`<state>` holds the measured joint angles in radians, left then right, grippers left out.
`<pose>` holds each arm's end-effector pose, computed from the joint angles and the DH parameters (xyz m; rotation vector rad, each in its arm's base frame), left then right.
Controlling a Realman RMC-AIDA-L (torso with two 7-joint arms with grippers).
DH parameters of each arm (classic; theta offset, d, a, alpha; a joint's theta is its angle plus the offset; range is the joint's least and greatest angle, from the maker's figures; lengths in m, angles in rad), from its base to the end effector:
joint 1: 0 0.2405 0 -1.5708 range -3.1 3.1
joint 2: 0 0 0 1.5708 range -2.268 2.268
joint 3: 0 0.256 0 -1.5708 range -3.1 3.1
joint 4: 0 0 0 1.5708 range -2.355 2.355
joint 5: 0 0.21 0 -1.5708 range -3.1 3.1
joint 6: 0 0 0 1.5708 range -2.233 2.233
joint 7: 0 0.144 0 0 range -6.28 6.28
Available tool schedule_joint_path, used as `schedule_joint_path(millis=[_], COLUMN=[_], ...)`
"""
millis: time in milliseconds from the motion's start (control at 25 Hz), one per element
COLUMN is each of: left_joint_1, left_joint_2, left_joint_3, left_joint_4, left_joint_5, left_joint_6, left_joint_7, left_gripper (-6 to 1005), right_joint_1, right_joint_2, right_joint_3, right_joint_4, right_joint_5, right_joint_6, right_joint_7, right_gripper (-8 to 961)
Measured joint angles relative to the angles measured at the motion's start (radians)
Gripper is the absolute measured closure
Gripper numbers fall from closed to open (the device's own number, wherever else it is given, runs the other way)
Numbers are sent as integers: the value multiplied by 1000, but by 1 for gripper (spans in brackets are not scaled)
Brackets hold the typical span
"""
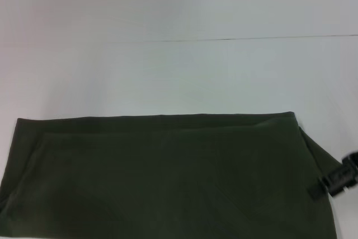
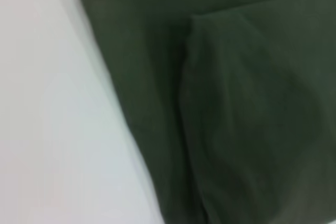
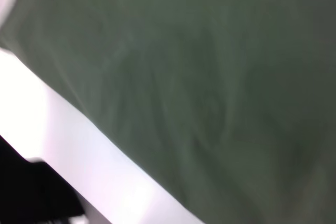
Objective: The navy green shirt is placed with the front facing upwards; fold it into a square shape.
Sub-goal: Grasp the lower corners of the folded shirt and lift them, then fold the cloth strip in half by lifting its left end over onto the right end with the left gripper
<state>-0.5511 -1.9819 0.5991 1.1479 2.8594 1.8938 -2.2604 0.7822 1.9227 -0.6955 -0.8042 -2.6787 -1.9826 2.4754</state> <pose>-0.3209 0.2976 0.1165 -2.3211 -1.6224 0.4249 0.2490 0.3363 0.0711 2.4688 -1.8097 0.3548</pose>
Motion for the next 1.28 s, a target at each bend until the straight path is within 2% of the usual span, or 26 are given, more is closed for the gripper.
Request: schedule_joint_path(millis=[240, 360, 520, 640, 840, 920, 1000, 1160, 1280], left_joint_1=[0, -13, -25, -32, -49, -62, -73, -89, -106], left_joint_2=[3, 6, 5, 6, 1, 7, 14, 25, 33], left_joint_3=[-33, -82, -144, -157, -146, -142, -140, -131, -130], left_joint_4=[2, -10, -23, -45, -68, -90, -101, -109, -137], left_joint_5=[1, -5, -13, -16, -21, -16, -16, -17, -10], left_joint_6=[-44, -69, -133, -154, -166, -166, -157, -142, -142], left_joint_7=[-55, -71, -80, -84, -99, -124, -133, -126, -147], left_gripper=[544, 470, 340, 273, 189, 172, 163, 162, 161], right_joint_1=[-30, -64, -101, -115, -129, -126, -119, -116, -118], right_joint_2=[-29, -28, -16, 16, 112, 140, 154, 161, 163], right_joint_3=[100, 128, 138, 139, 138, 131, 111, 45, 14], right_joint_4=[10, 32, 142, 205, 234, 234, 235, 240, 251], right_joint_5=[193, 323, 468, 505, 520, 518, 514, 514, 515], right_joint_6=[3, 18, 74, 124, 220, 265, 310, 350, 359], right_joint_7=[-45, -113, -262, -421, -664, -699, -706, -787, -922], right_gripper=[180, 128, 131, 133, 134, 135, 135, 136, 137])
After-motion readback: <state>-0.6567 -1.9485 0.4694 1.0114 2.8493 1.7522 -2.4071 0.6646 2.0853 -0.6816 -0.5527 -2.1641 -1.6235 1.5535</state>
